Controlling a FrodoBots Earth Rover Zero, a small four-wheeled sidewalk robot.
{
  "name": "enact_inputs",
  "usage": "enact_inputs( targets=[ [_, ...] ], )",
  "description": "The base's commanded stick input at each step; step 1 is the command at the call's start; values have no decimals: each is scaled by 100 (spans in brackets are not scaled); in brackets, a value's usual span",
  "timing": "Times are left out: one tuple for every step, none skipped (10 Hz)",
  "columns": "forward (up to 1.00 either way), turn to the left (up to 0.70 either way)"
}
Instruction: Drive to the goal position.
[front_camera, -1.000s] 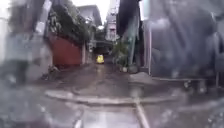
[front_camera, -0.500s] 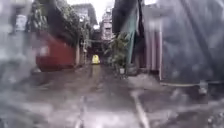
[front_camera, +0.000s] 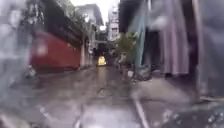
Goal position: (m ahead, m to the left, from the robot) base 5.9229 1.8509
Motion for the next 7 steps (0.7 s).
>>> enact_inputs(
  targets=[
    [100,0],
    [100,0],
    [100,0],
    [100,0],
    [100,0],
    [100,0],
    [100,0]
  ],
)
